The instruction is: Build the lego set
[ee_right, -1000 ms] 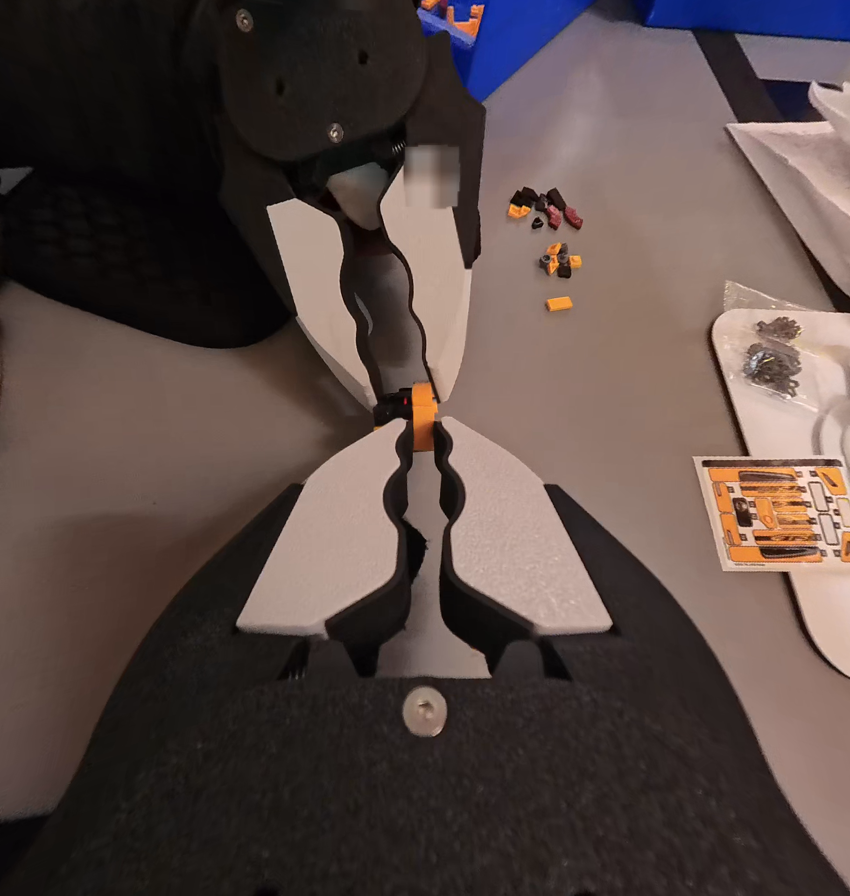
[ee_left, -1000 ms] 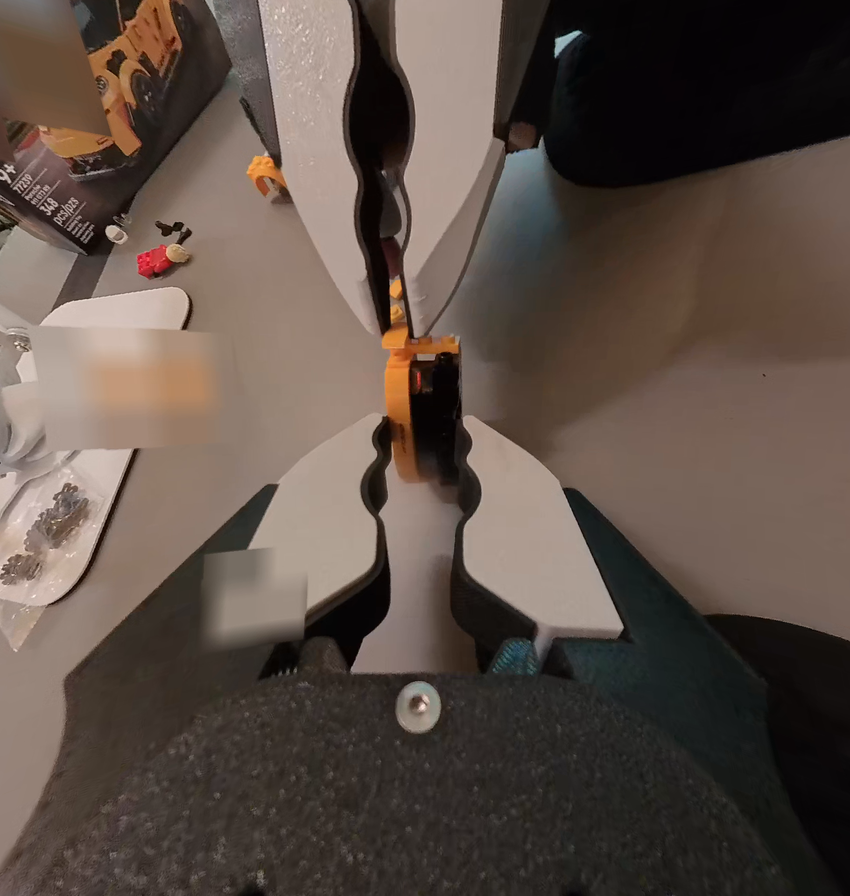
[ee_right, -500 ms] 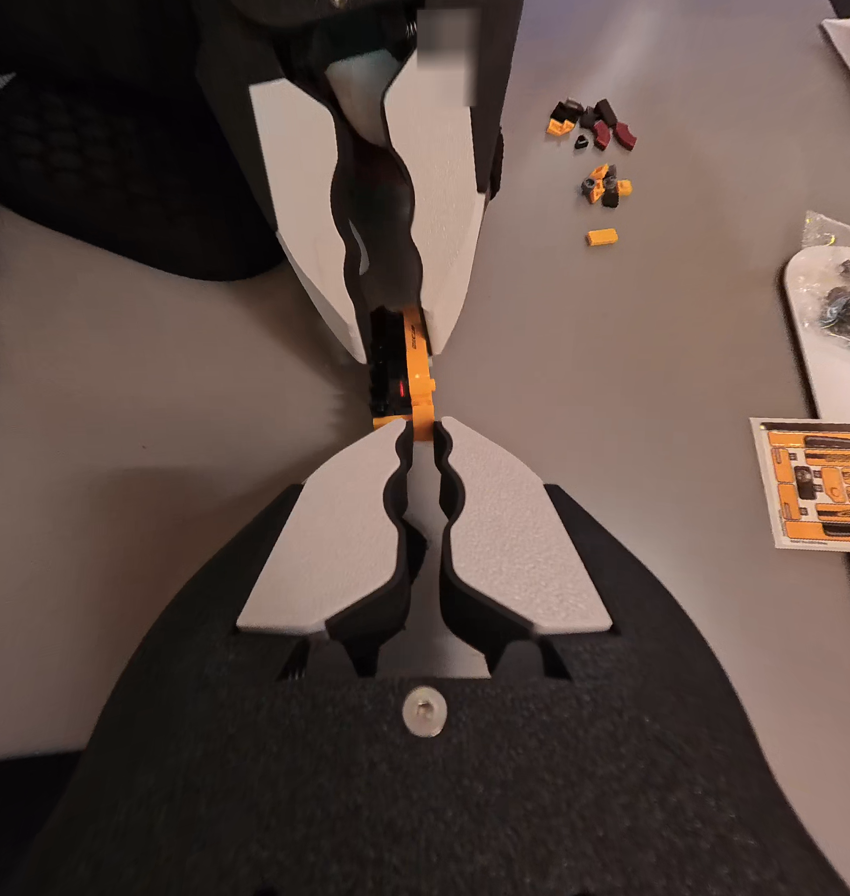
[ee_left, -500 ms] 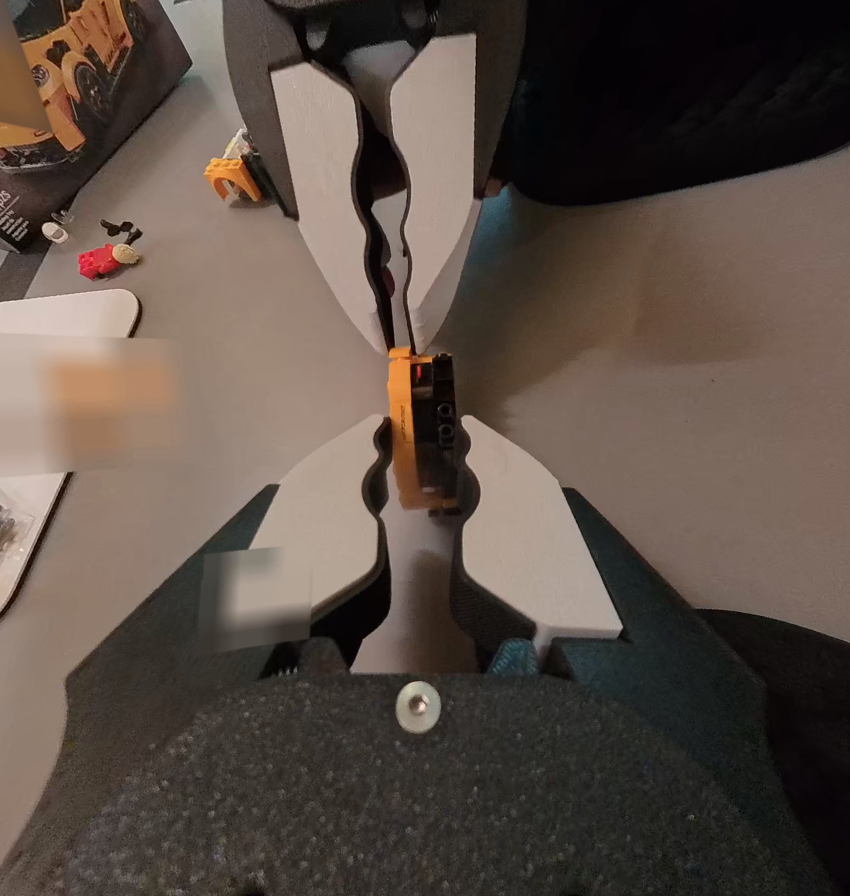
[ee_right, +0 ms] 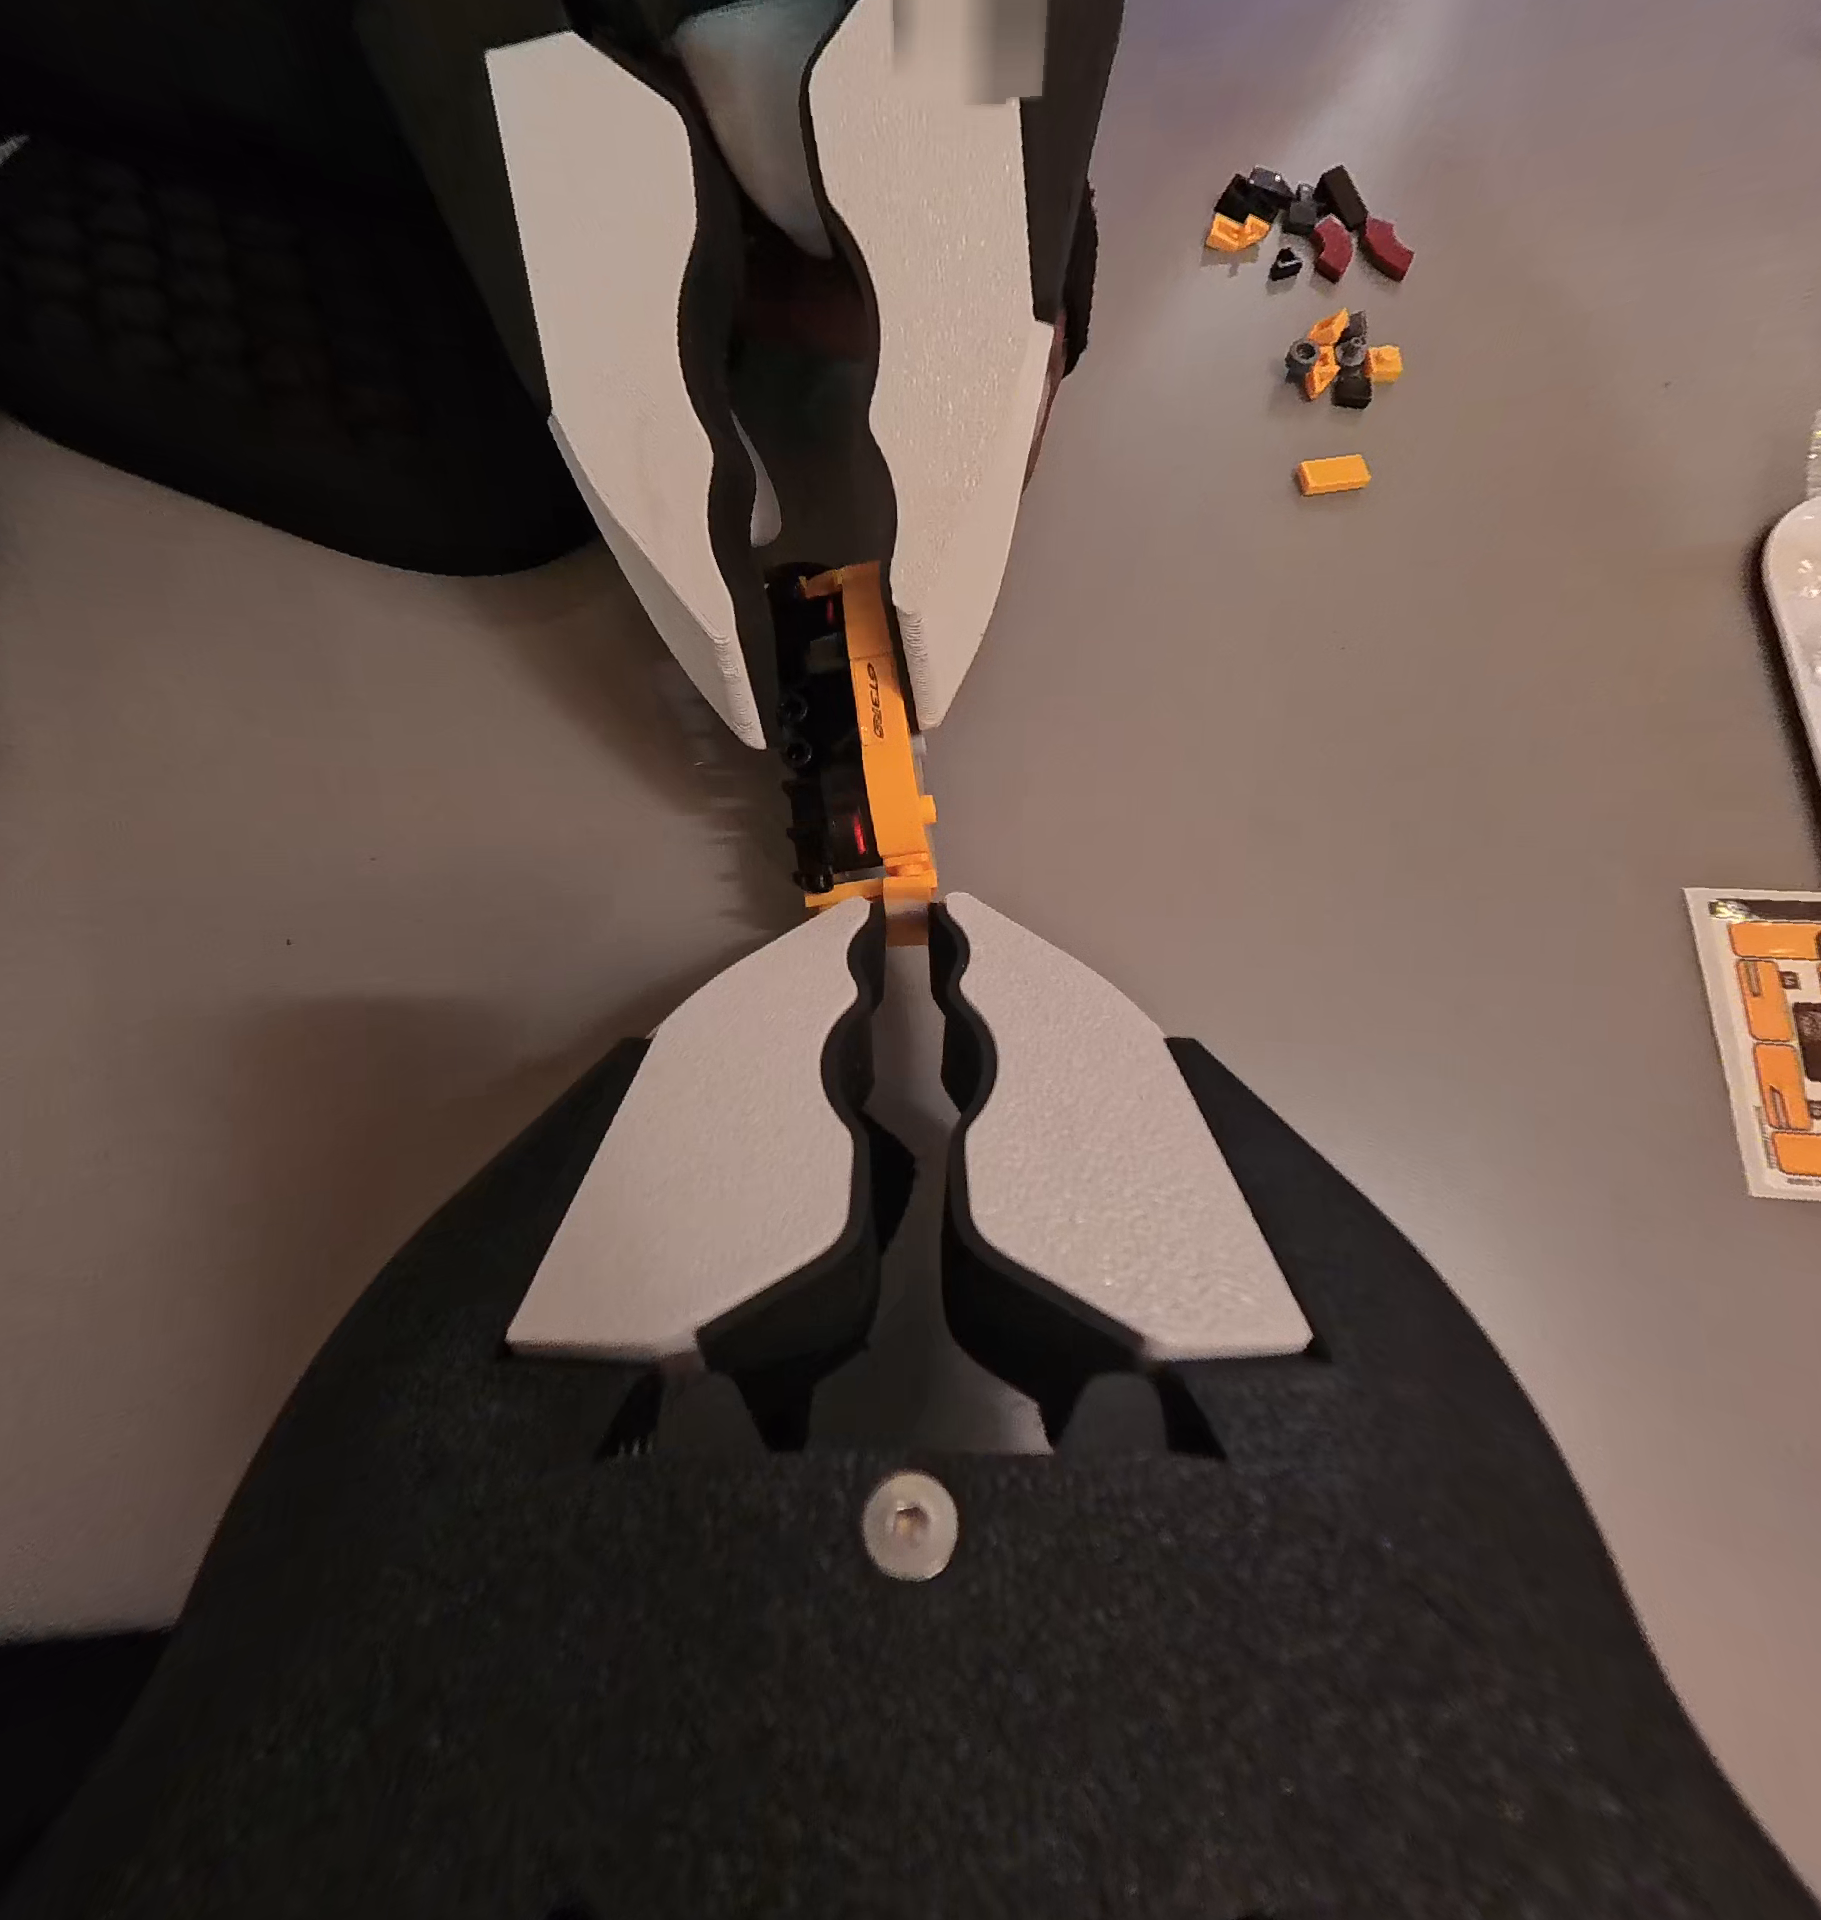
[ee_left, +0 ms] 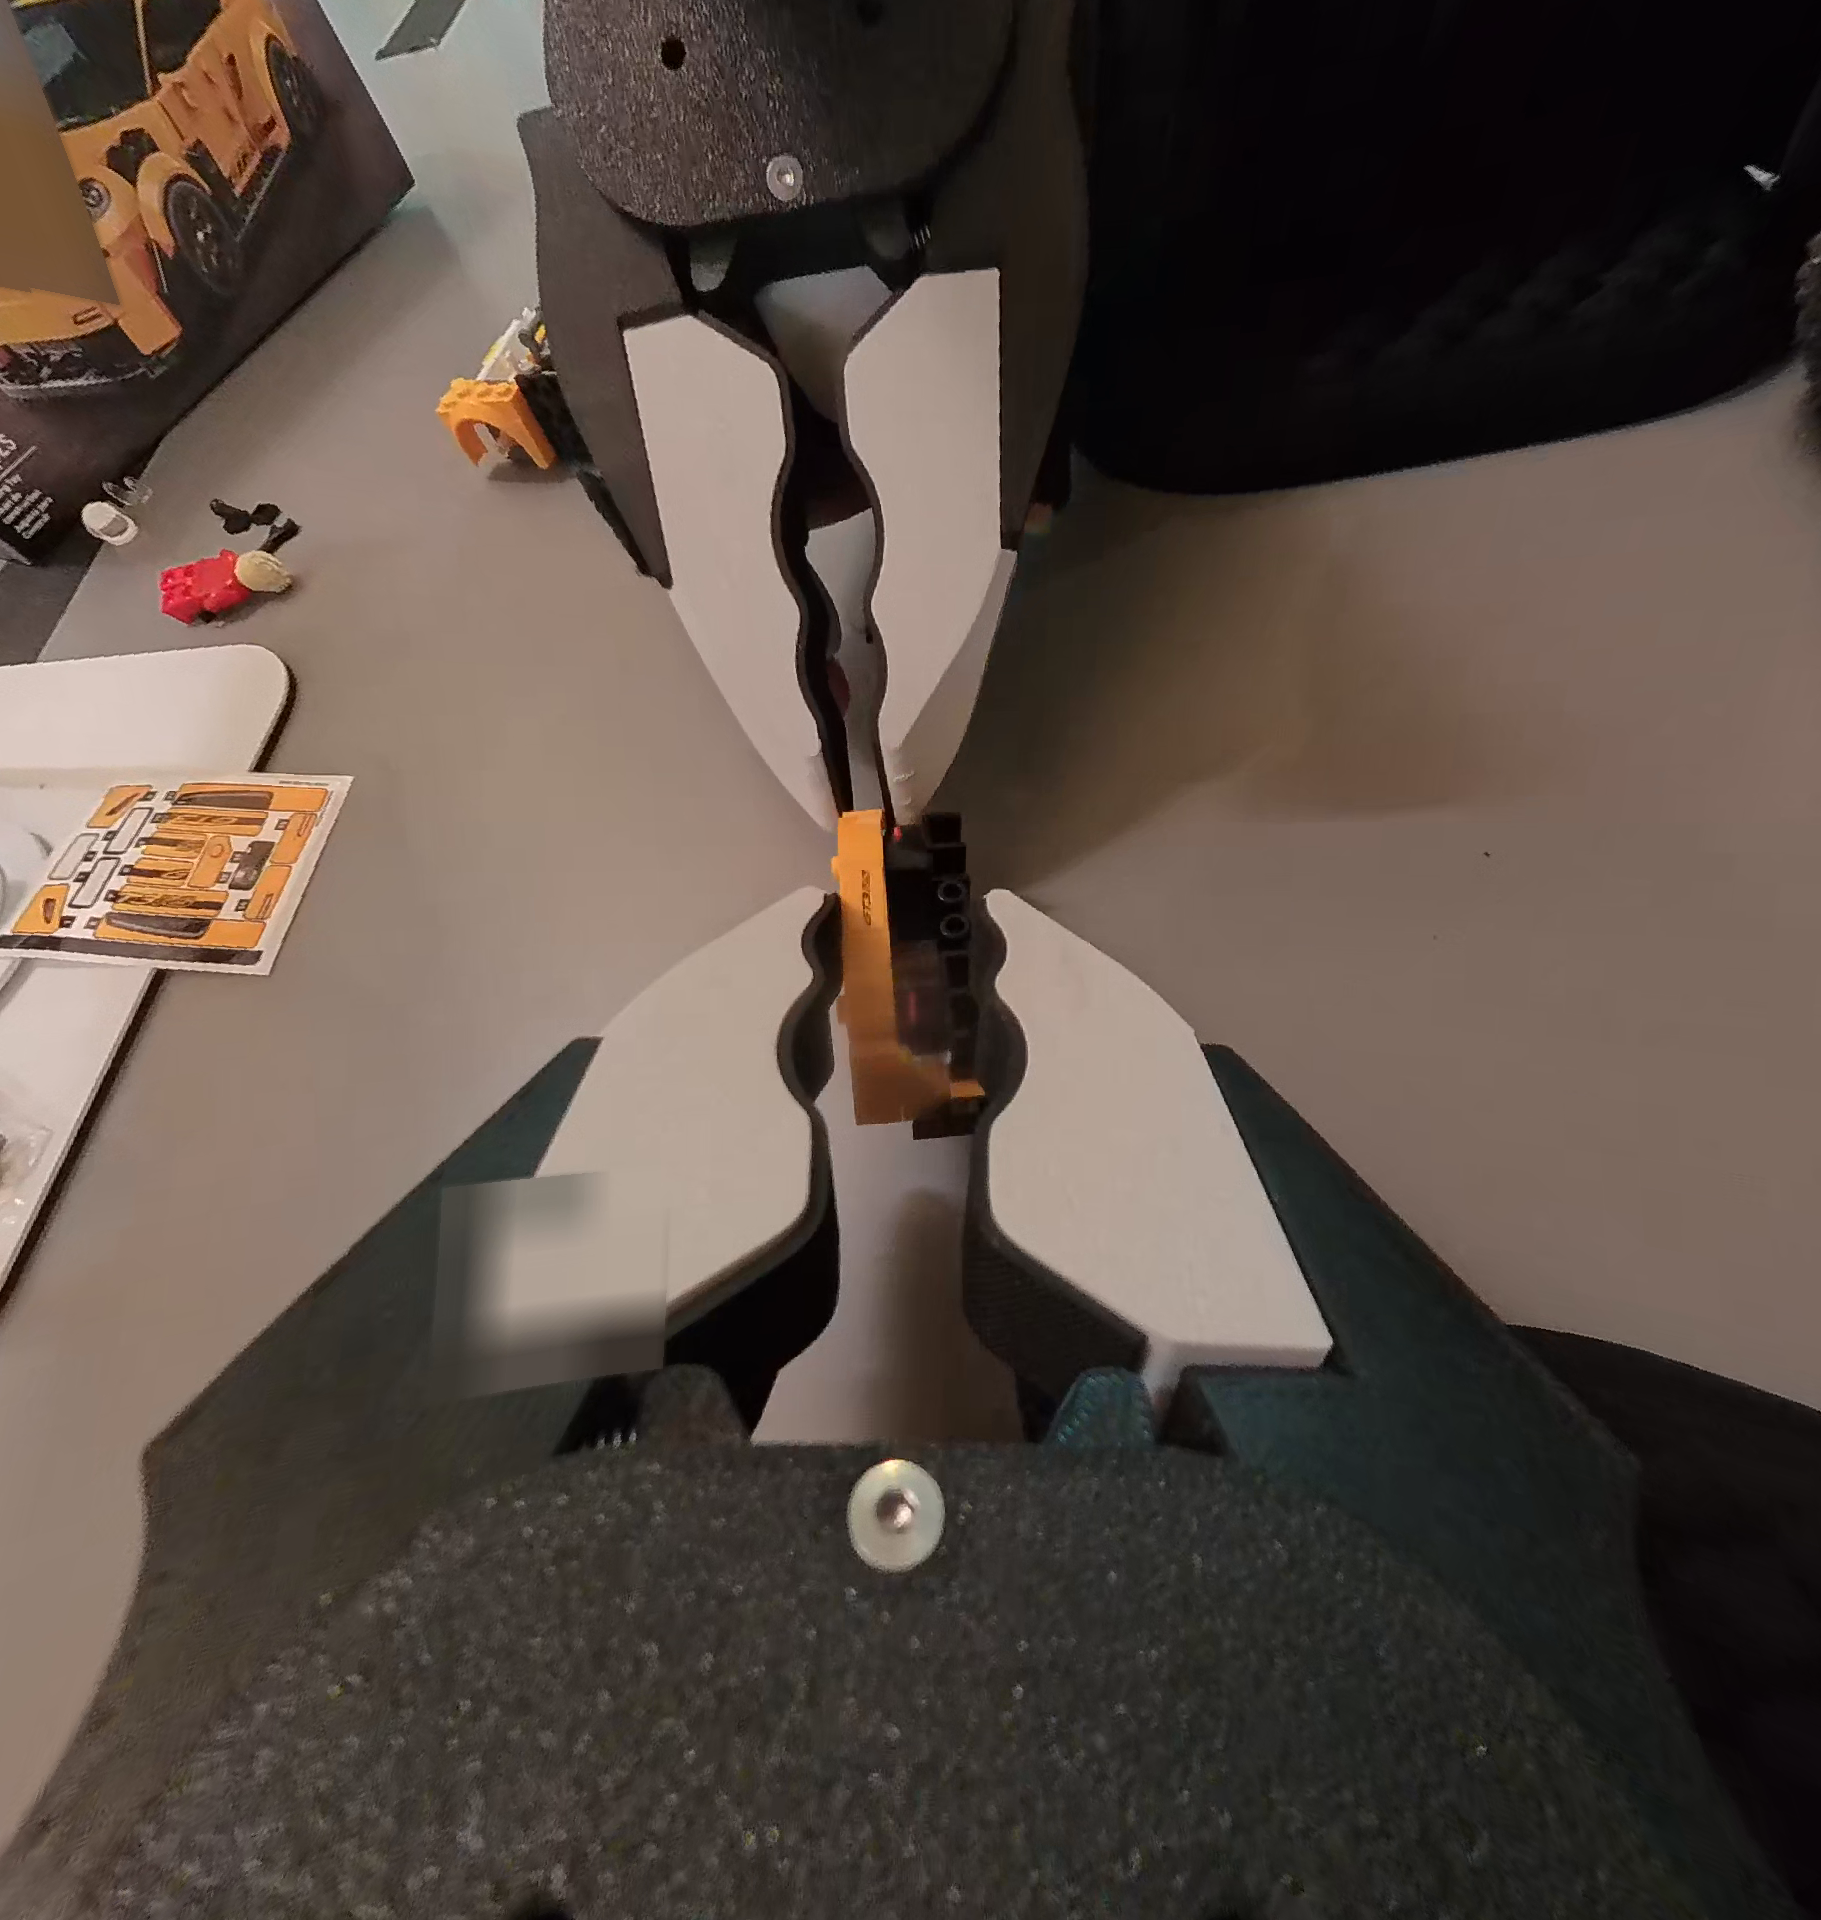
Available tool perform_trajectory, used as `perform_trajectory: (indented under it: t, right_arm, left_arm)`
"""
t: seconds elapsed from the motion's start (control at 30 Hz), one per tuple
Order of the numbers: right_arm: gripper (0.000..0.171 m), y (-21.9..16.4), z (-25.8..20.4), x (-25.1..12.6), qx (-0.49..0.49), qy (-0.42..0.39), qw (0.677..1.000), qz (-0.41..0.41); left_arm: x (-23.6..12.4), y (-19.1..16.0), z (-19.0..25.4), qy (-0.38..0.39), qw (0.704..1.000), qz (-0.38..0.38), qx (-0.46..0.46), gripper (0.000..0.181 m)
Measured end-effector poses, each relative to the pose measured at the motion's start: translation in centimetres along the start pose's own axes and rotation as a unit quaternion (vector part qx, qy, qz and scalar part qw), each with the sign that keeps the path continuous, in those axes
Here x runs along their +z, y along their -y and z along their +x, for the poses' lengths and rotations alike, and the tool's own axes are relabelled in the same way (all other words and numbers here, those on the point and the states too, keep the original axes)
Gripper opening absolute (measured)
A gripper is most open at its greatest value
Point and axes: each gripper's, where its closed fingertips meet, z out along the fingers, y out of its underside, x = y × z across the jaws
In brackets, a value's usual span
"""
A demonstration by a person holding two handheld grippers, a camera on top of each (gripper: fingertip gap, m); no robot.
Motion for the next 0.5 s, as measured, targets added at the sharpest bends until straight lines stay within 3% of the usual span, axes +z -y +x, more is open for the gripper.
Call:
perform_trajectory:
  t: [0.5]
  right_arm:
    - [0.008,0.0,0.0,-0.1,-0.003,0.003,1.000,0.008]
  left_arm:
    - [0.5,-1.4,0.3,-0.016,0.999,-0.033,-0.014,0.023]
